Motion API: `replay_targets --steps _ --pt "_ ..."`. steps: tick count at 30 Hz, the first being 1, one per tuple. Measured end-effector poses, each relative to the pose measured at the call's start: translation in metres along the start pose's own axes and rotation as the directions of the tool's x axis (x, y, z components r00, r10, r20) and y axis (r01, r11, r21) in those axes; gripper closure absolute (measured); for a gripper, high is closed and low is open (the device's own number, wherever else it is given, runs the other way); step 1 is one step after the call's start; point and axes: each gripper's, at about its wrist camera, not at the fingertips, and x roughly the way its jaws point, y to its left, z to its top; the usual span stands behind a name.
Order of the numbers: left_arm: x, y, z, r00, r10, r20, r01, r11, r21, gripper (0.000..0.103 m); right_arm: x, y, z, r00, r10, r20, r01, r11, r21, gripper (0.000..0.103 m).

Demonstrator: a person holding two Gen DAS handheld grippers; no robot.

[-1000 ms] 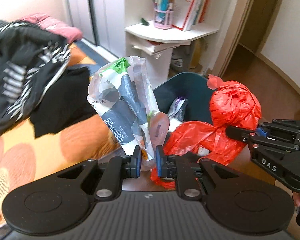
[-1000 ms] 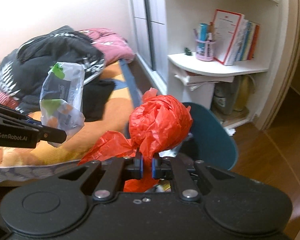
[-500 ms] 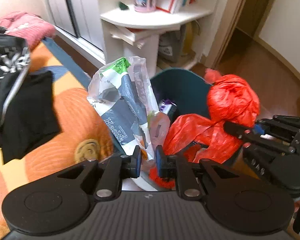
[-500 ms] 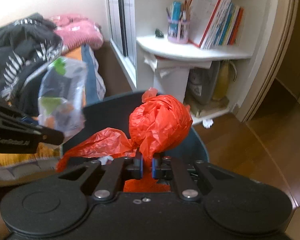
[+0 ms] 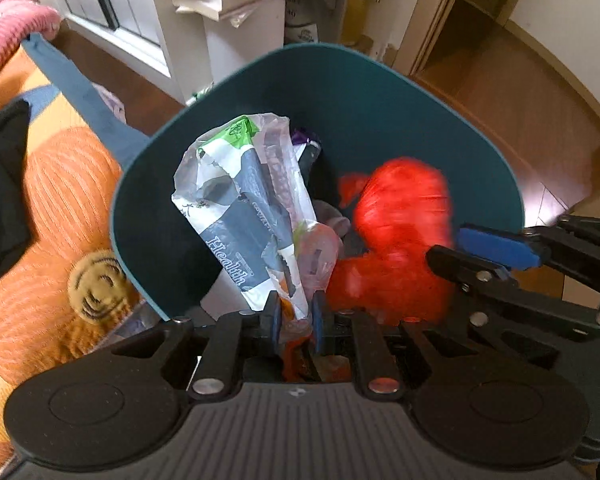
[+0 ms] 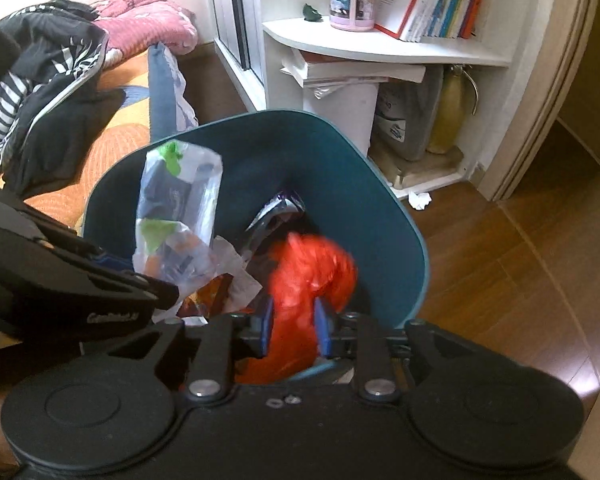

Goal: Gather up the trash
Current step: 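Open both tools to drop the two bags into the wastebasket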

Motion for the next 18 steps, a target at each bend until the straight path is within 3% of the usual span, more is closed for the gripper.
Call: replay_targets --steps 6,9,10,12,18 --pt "-0.001 0.0 -0.006 1.0 -0.012 -0.004 0.012 1.0 -0.013 0.069 -0.012 -0.004 -0.007 1.0 0.018 0.019 -0.019 0.999 0.03 0.077" --pt "-0.011 0.0 -0.01 1.0 -0.02 0.024 0.02 1.0 -0.022 0.045 -0.023 -0.005 -0.009 0.999 0.03 0.04 -0.031 0.999 0.035 0.075" --pt "-0.016 0.001 -0.012 0.999 -0.021 0.043 0.022 1.0 -0.022 0.041 -0.029 -0.005 -0.01 0.998 0.033 0.052 -0.035 0.999 0.032 0.074" --pt "-0.027 0.002 -0.017 0.997 -0.033 0.071 0.035 0.999 -0.021 0.041 -0.039 -0.005 -0.011 0.997 0.032 0.073 -0.035 0.999 0.032 0.067" --pt "-0.067 0.008 -0.034 0.99 -0.033 0.14 0.039 0.999 -0.039 0.041 -0.075 -0.004 -0.014 0.988 0.044 0.146 -0.052 0.997 0.049 0.061"
